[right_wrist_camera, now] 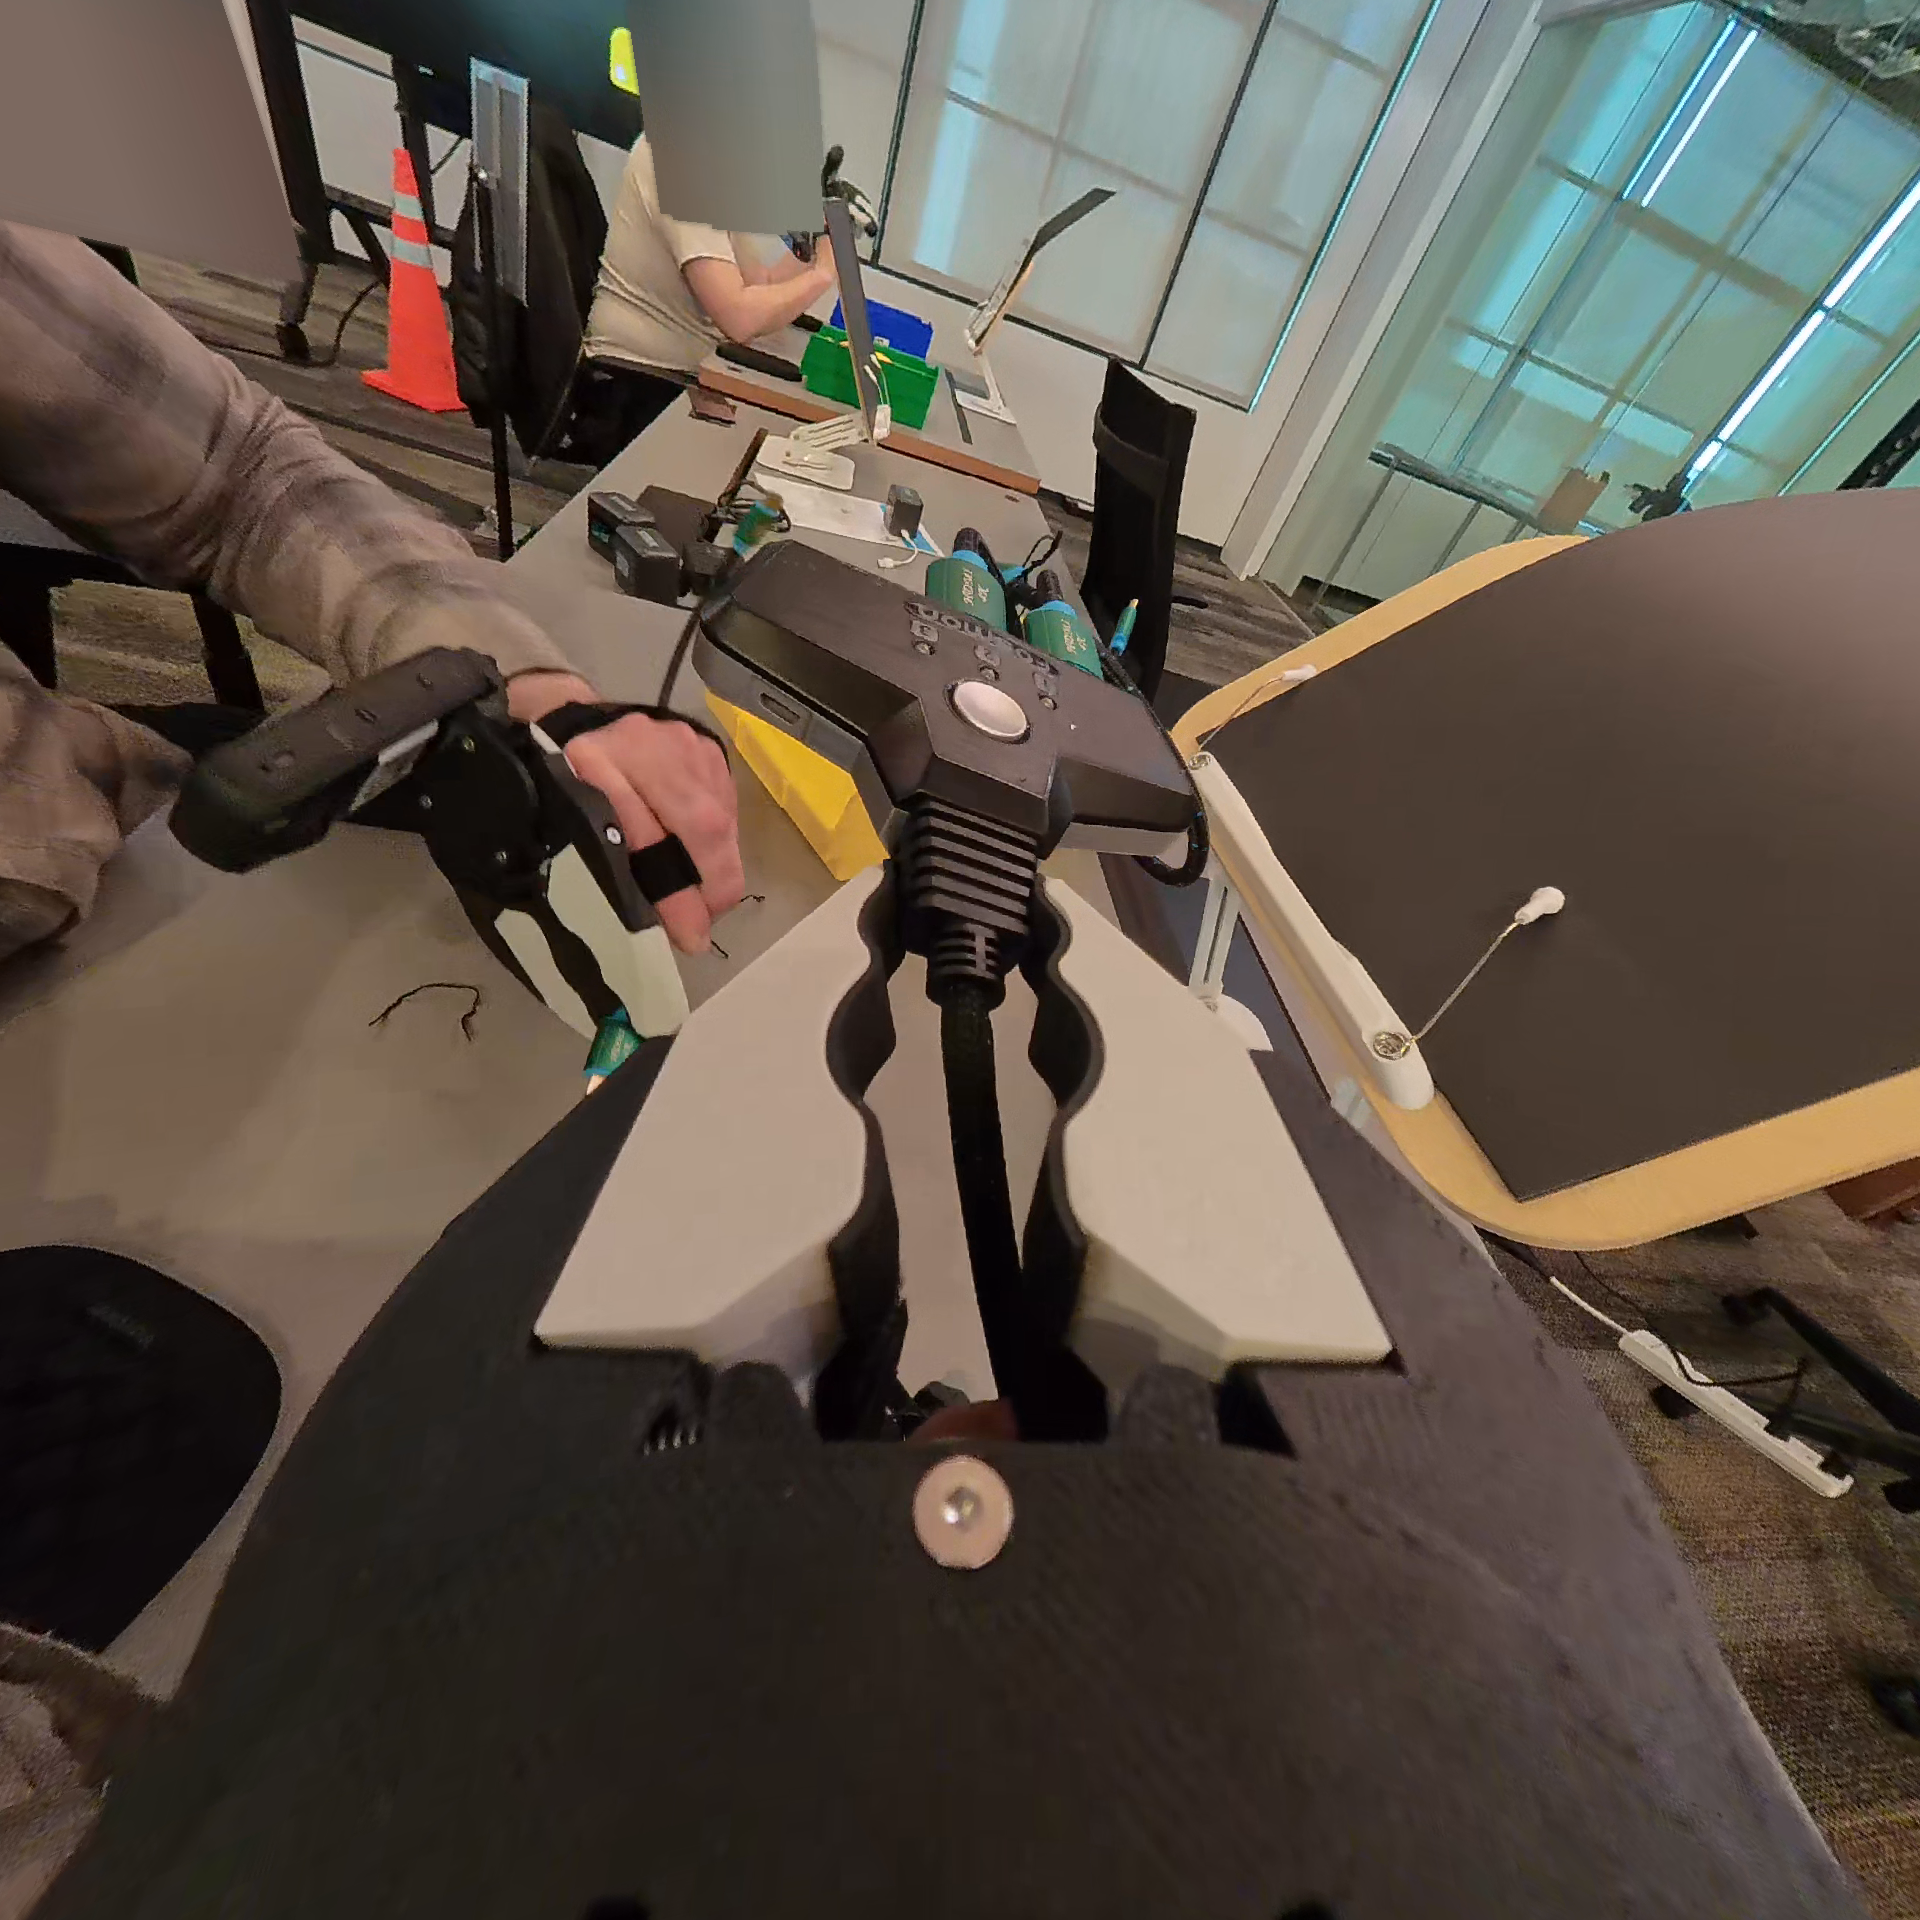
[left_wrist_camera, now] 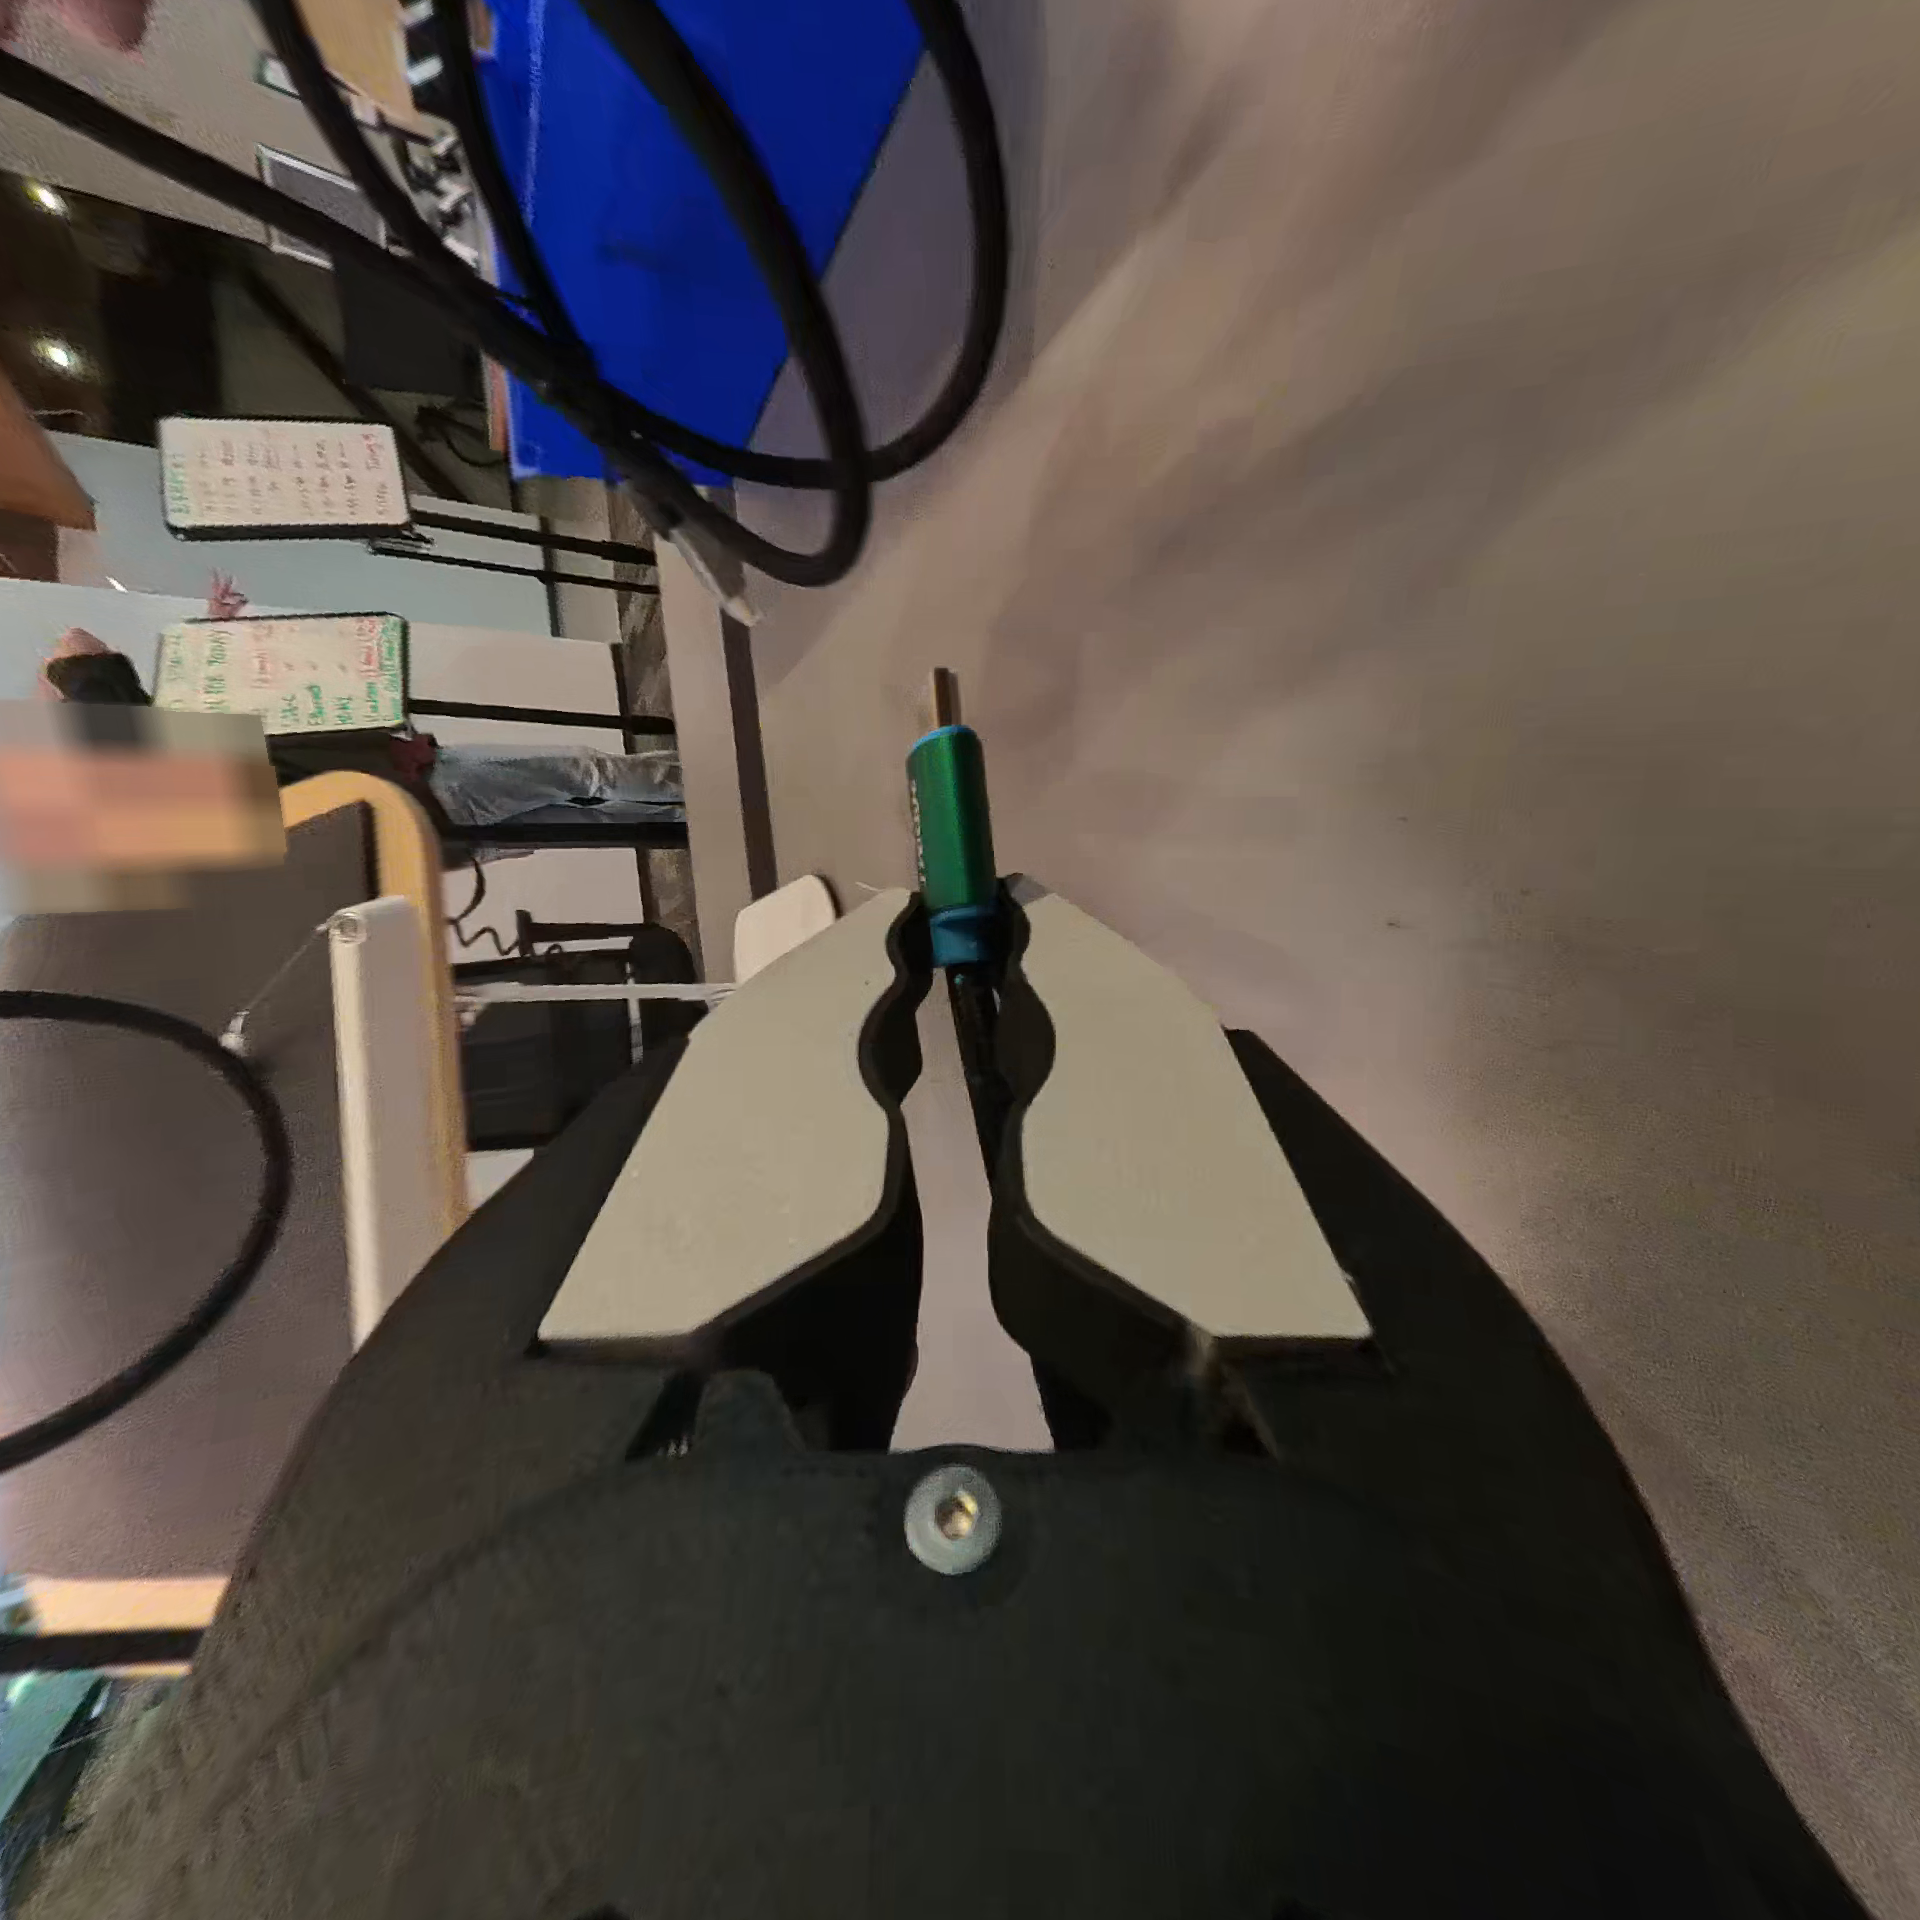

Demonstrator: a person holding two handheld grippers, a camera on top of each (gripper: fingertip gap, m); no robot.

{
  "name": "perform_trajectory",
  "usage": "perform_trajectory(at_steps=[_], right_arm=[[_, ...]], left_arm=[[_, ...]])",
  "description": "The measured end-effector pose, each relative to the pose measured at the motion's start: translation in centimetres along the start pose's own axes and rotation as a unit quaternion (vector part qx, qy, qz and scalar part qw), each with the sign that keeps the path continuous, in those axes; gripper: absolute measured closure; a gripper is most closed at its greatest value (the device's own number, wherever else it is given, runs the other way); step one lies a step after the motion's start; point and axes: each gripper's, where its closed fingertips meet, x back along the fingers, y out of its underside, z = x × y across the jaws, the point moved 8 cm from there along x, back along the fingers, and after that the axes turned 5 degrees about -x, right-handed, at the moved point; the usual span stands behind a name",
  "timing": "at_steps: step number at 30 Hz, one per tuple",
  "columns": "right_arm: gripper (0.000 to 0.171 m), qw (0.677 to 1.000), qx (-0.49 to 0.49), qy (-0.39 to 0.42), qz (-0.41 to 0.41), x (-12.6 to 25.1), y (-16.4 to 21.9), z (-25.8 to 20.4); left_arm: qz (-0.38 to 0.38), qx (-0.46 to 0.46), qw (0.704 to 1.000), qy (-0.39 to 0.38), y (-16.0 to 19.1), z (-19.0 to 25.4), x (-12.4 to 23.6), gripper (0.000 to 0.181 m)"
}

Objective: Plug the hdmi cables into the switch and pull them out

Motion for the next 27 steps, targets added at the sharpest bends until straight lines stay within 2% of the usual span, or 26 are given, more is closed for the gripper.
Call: perform_trajectory(at_steps=[8,12,17,21,25,27], right_arm=[[0.152,1.000,-0.005,0.000,-0.006,-0.4,0.5,0.3],[0.152,1.000,-0.006,0.001,-0.010,-0.6,0.6,0.4],[0.152,1.000,-0.005,-0.001,-0.008,-0.7,0.5,0.4],[0.152,1.000,-0.003,0.000,-0.005,-0.5,0.4,0.3],[0.152,1.000,-0.003,0.002,-0.002,-0.3,0.4,0.4],[0.152,1.000,-0.004,0.003,-0.001,-0.2,0.4,0.4]], left_arm=[[-0.024,-0.011,0.999,0.031,2.0,3.8,-2.6,0.171],[-0.018,0.010,1.000,0.003,2.2,4.0,-2.8,0.171],[-0.003,0.011,0.999,-0.032,2.3,4.0,-2.3,0.158],[0.014,0.011,0.998,-0.060,2.1,4.2,-2.0,0.161],[-0.016,0.045,0.996,-0.071,2.9,3.6,-2.0,0.155],[-0.033,0.094,0.994,-0.053,3.5,2.7,-1.8,0.153]])
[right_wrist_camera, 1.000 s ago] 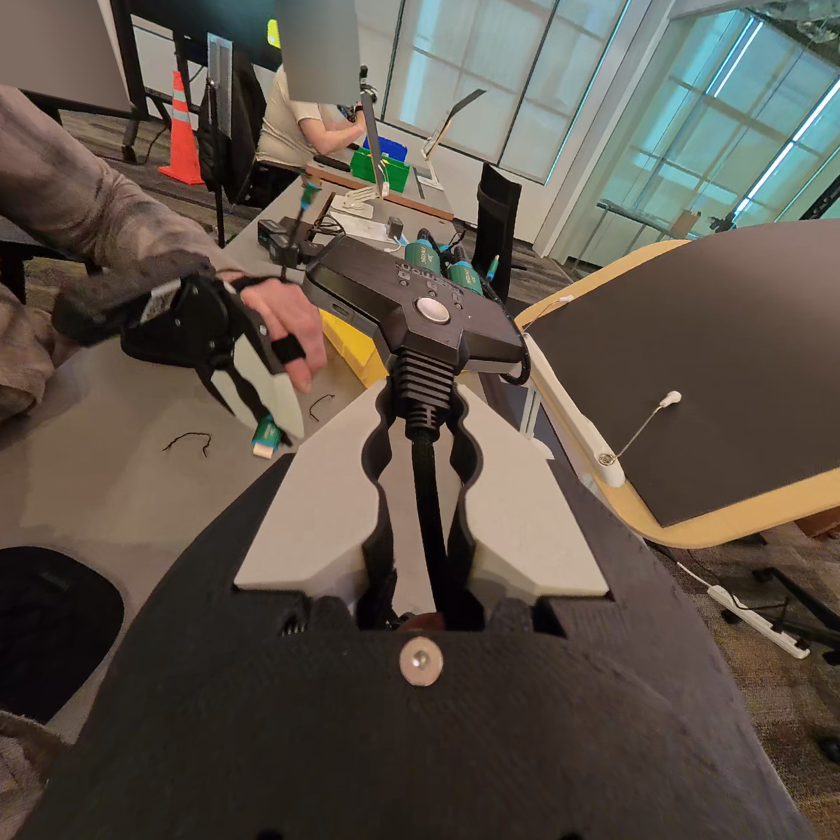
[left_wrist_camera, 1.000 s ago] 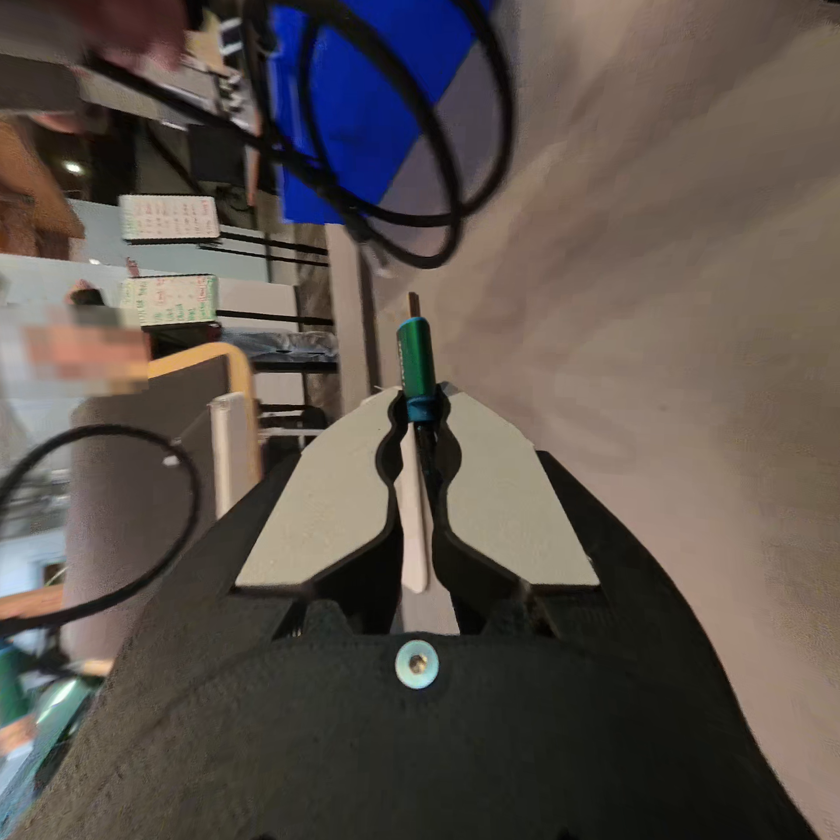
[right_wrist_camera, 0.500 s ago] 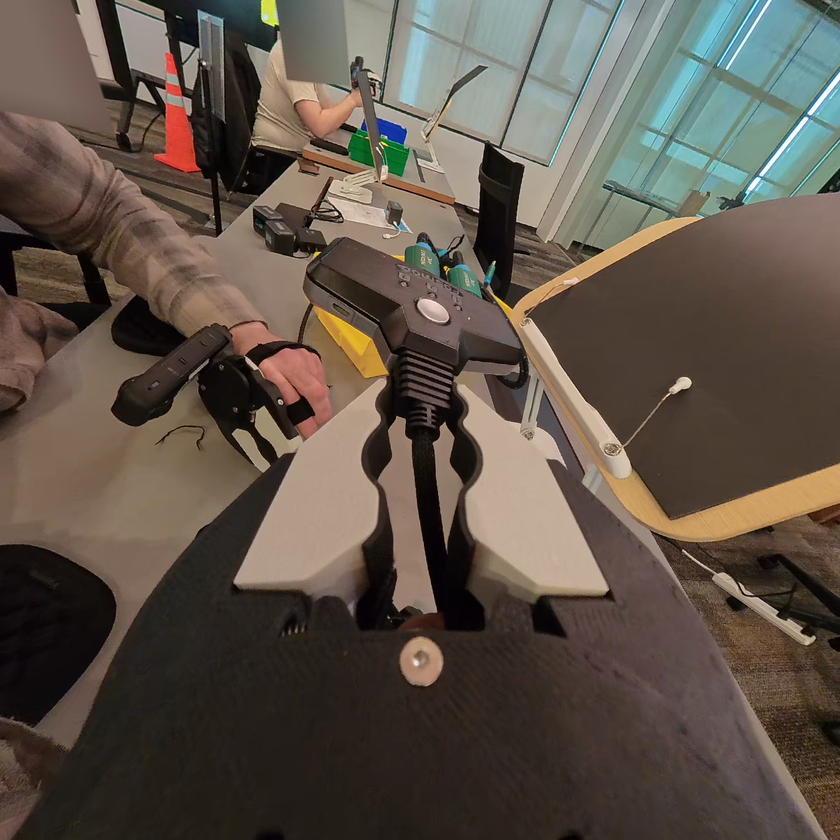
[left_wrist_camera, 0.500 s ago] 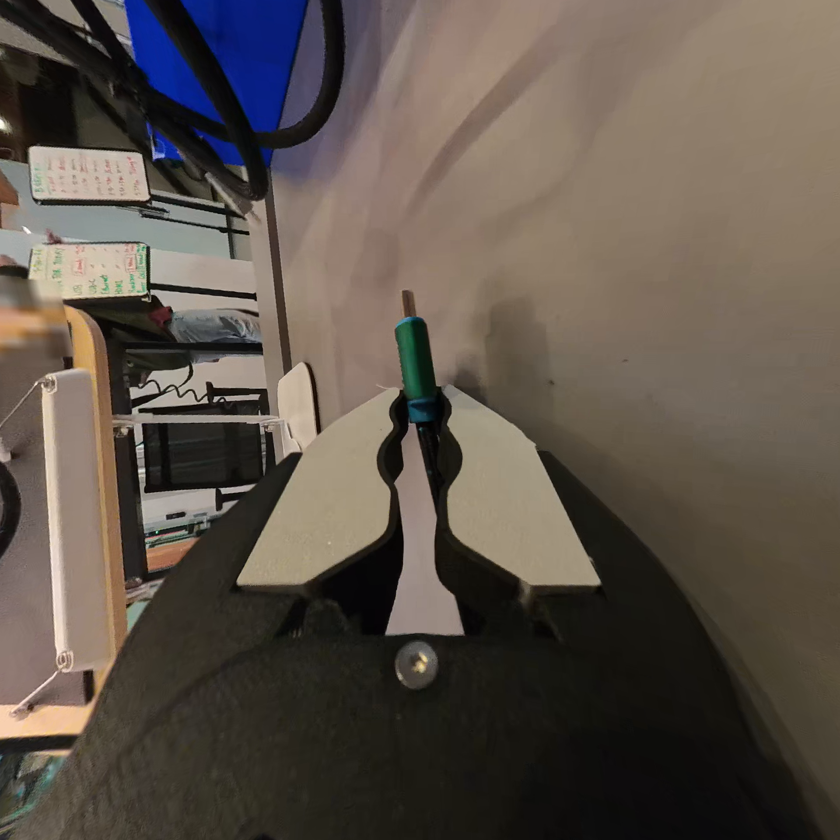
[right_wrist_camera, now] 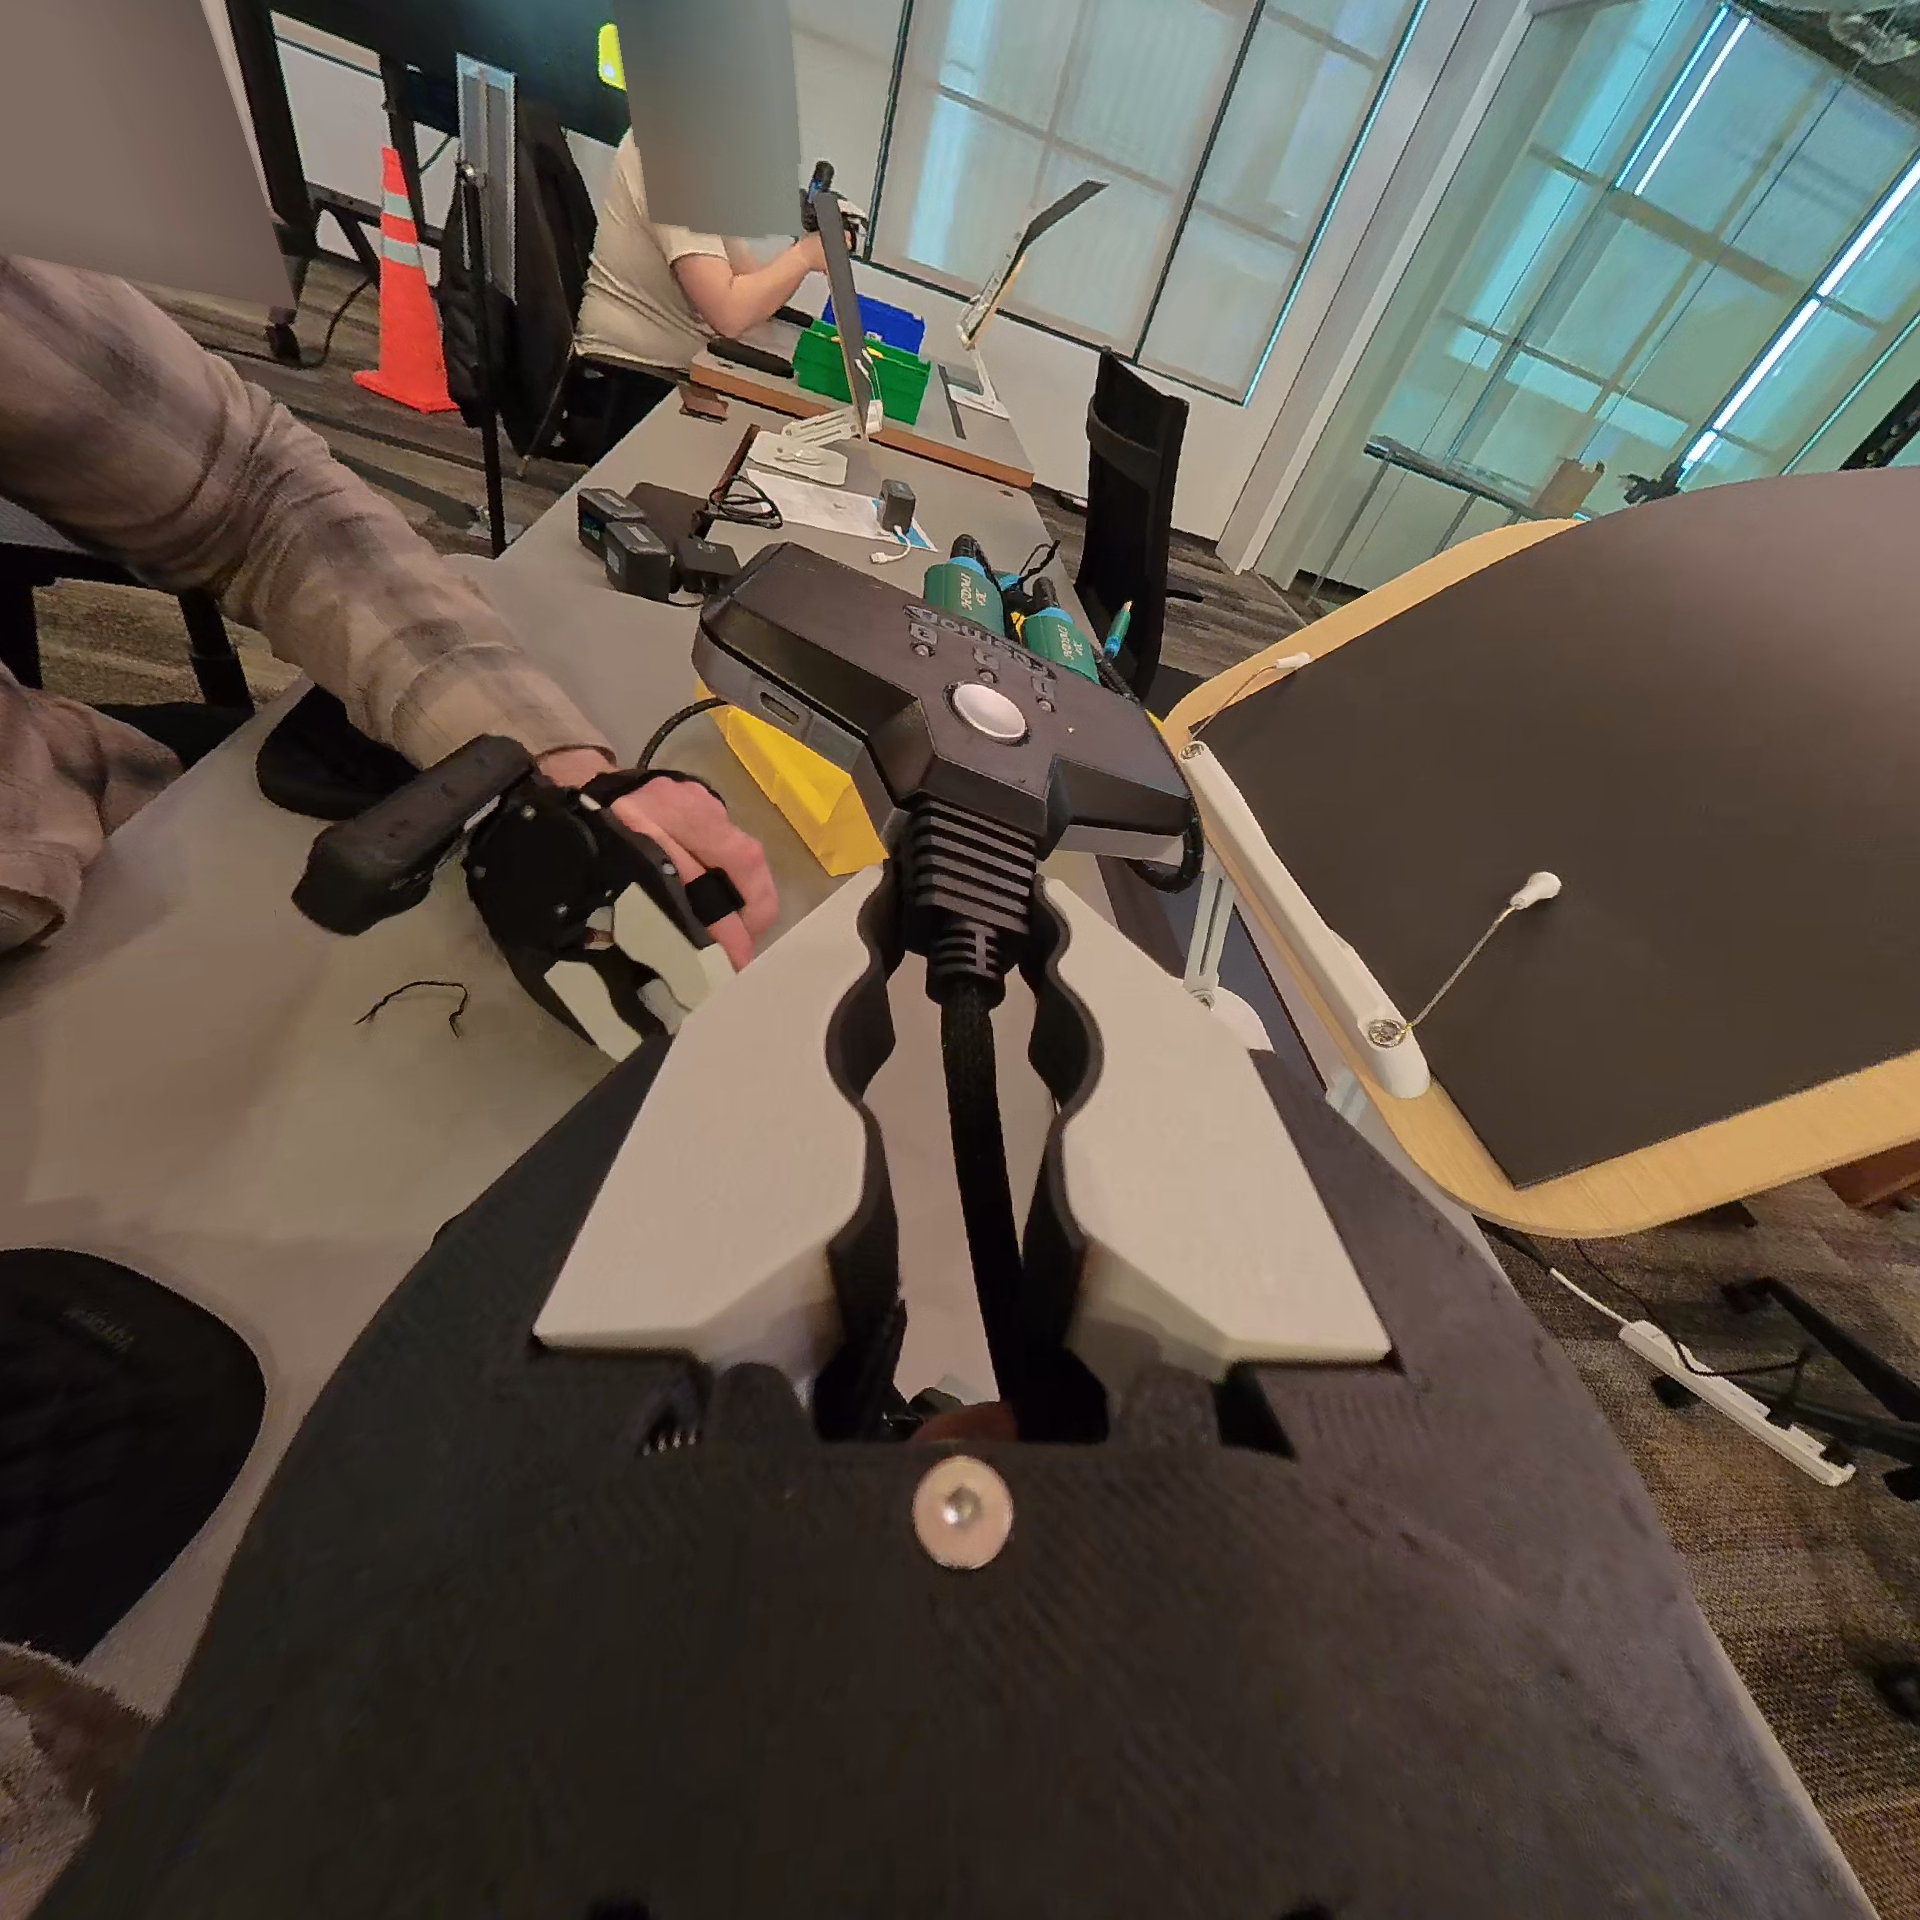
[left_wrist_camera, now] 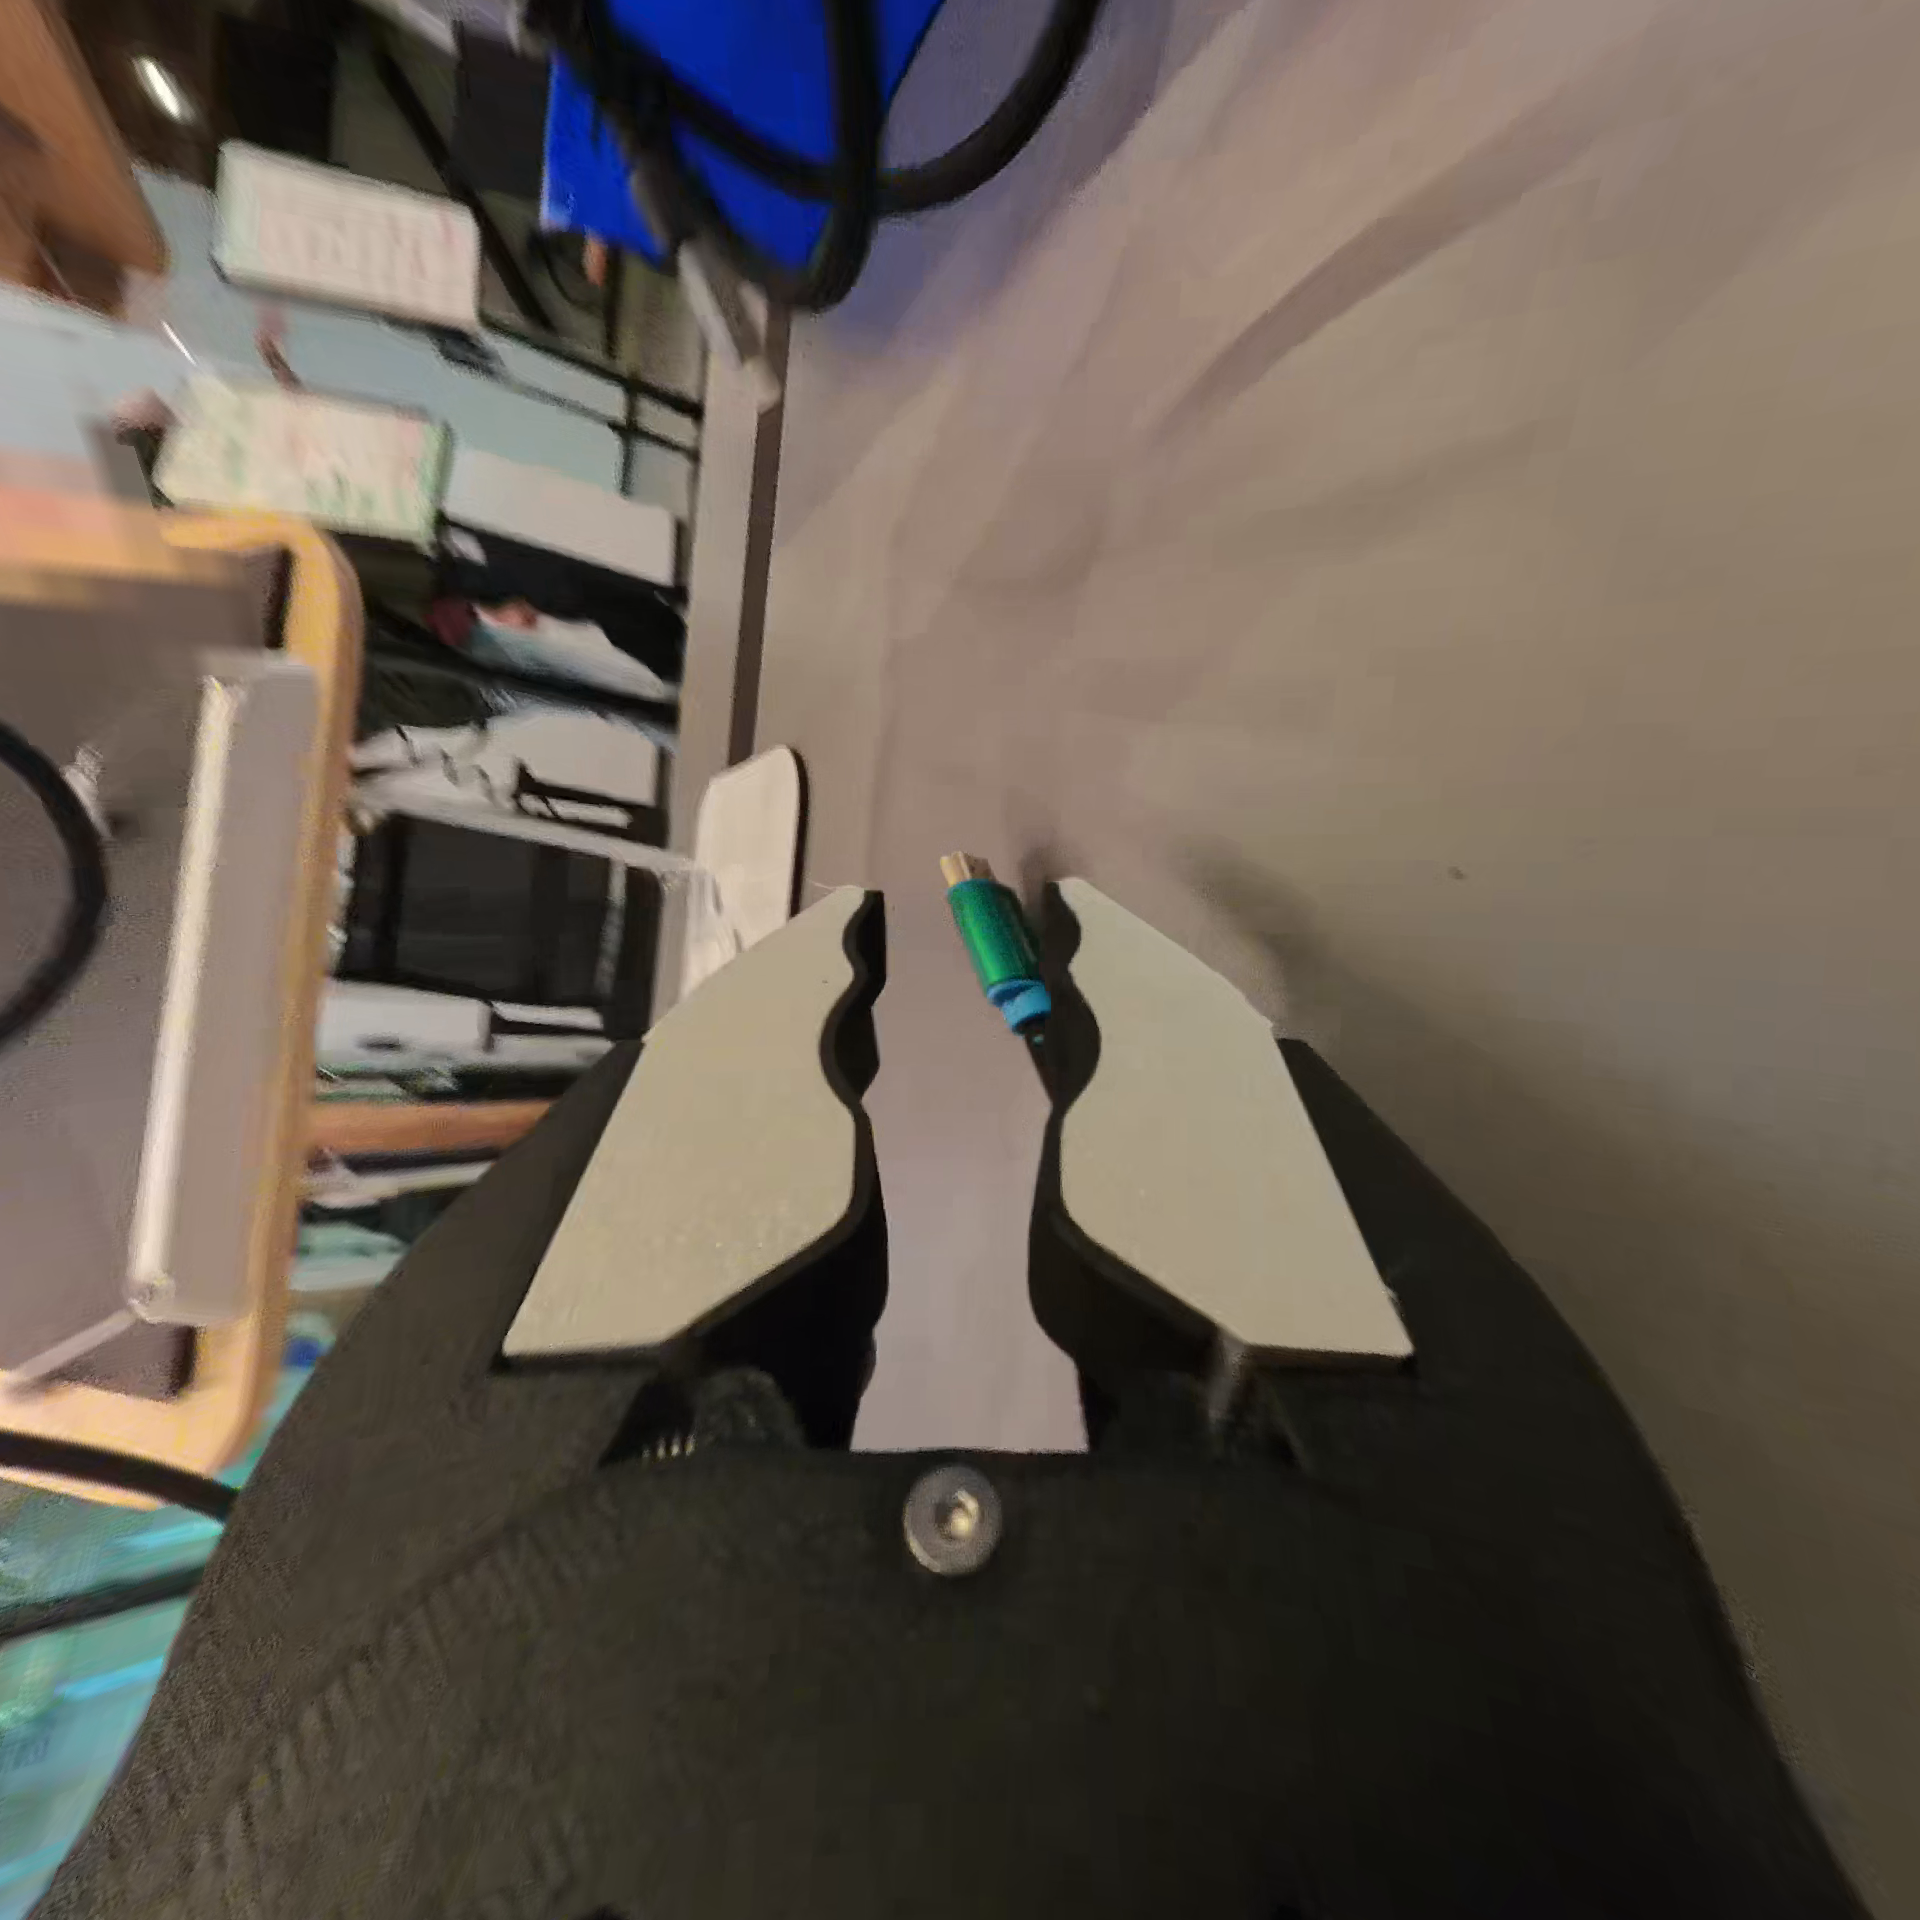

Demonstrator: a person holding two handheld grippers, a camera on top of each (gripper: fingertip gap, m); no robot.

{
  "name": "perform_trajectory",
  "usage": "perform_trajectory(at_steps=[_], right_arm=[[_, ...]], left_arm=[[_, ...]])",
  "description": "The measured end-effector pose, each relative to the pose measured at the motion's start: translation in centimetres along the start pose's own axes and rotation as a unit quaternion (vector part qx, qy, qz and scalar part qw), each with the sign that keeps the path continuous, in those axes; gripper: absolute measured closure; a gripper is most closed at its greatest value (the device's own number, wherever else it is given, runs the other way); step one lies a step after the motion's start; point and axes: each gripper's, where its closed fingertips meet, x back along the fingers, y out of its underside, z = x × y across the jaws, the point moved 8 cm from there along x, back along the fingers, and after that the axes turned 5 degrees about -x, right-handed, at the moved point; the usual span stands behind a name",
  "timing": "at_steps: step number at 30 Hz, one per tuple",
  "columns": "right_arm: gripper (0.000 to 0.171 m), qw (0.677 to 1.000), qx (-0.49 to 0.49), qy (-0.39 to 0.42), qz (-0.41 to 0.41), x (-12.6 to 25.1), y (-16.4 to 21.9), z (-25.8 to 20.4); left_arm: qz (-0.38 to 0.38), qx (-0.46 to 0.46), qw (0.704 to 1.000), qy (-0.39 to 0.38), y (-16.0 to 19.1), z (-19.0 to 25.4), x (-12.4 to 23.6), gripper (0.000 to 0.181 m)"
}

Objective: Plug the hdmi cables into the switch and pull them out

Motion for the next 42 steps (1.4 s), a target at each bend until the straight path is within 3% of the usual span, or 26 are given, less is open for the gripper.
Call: perform_trajectory(at_steps=[3,5,8,11,13,17,21,24,30,42], right_arm=[[0.152,1.000,0.001,0.001,0.001,0.1,0.0,0.0],[0.152,1.000,0.001,0.000,0.002,0.1,-0.1,-0.1],[0.152,1.000,0.002,-0.002,0.004,0.1,-0.1,-0.1],[0.152,1.000,0.003,-0.003,0.007,0.2,-0.2,-0.1],[0.152,1.000,0.003,-0.002,0.010,0.4,-0.2,-0.1],[0.152,1.000,0.003,0.002,0.013,0.7,-0.2,-0.1],[0.152,1.000,0.000,0.003,0.009,0.7,-0.1,0.0],[0.152,1.000,-0.002,0.000,0.005,0.4,0.0,0.0],[0.152,1.000,-0.008,-0.011,0.002,-0.4,0.2,0.1],[0.152,0.999,-0.012,-0.036,0.036,-1.0,-0.1,0.1]], left_arm=[[-0.039,0.093,0.992,0.069,0.5,-1.3,-0.2,0.150],[-0.066,0.171,0.976,0.116,1.2,-2.0,-0.7,0.141],[-0.083,0.249,0.950,0.167,2.1,-2.4,-1.7,0.143],[-0.102,0.300,0.921,0.226,2.4,-1.8,-2.4,0.160],[-0.110,0.303,0.922,0.212,2.7,-1.8,-2.6,0.169],[-0.107,0.243,0.951,0.161,2.6,-1.7,-1.8,0.170],[-0.097,0.130,0.986,0.039,1.0,-4.2,0.6,0.170],[-0.084,0.053,0.994,-0.049,-1.1,-7.6,3.1,0.169],[-0.079,-0.066,0.982,-0.160,-4.9,-14.9,7.1,0.169],[-0.097,-0.278,0.935,-0.196,-7.6,-19.4,8.5,0.169]])
